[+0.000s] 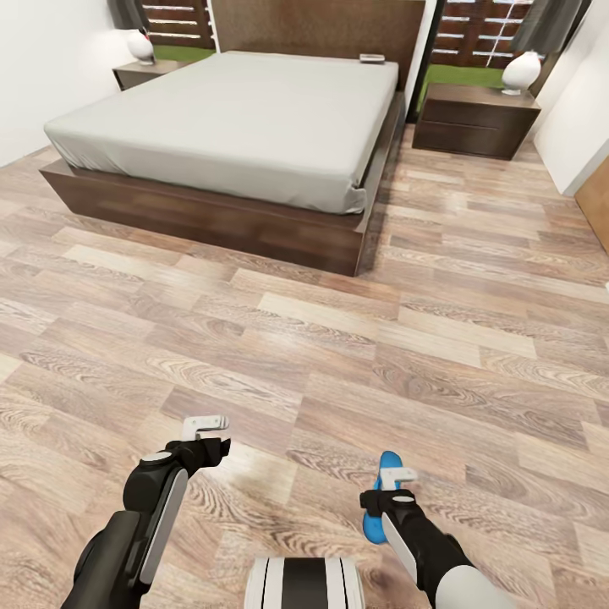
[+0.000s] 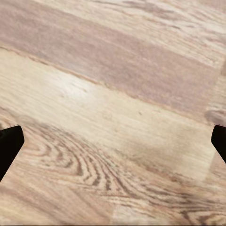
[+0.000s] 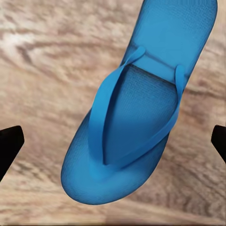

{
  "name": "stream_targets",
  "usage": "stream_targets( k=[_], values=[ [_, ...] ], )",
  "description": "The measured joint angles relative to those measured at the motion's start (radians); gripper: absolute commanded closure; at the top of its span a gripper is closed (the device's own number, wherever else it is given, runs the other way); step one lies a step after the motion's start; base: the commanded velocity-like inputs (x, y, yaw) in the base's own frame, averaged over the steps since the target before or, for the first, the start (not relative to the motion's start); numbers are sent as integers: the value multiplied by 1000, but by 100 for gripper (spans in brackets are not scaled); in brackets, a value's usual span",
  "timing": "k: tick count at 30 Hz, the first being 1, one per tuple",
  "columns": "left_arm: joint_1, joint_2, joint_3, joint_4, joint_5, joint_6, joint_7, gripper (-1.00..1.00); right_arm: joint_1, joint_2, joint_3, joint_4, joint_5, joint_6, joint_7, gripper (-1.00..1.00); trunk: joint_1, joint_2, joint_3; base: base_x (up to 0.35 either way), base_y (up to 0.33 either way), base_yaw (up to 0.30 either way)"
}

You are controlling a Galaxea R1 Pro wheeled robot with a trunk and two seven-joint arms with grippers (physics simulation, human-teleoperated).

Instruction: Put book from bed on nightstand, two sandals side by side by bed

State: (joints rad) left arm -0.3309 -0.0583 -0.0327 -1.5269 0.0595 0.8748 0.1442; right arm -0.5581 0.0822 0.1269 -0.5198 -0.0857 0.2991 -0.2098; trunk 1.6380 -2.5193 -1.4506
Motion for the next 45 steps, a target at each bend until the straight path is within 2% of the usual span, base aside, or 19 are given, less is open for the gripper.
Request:
stream_targets(
  k=[6,12,28,45],
  values=[
    [0,0,0,0,0,0,0,-100,0,-1,-8,1,-4,4,-2,-100,3,-1,-23,0,0,0],
    [0,0,0,0,0,0,0,-100,0,-1,-9,1,-4,3,-2,-100,3,-1,-23,0,0,0],
    [0,0,-1,0,0,0,0,-100,0,-3,-9,0,-5,3,-2,-100,10,-5,-85,0,0,0],
    [0,0,-2,1,2,0,2,-100,0,-6,-10,0,-6,8,-2,-100,10,-5,-85,36,0,0]
  ],
)
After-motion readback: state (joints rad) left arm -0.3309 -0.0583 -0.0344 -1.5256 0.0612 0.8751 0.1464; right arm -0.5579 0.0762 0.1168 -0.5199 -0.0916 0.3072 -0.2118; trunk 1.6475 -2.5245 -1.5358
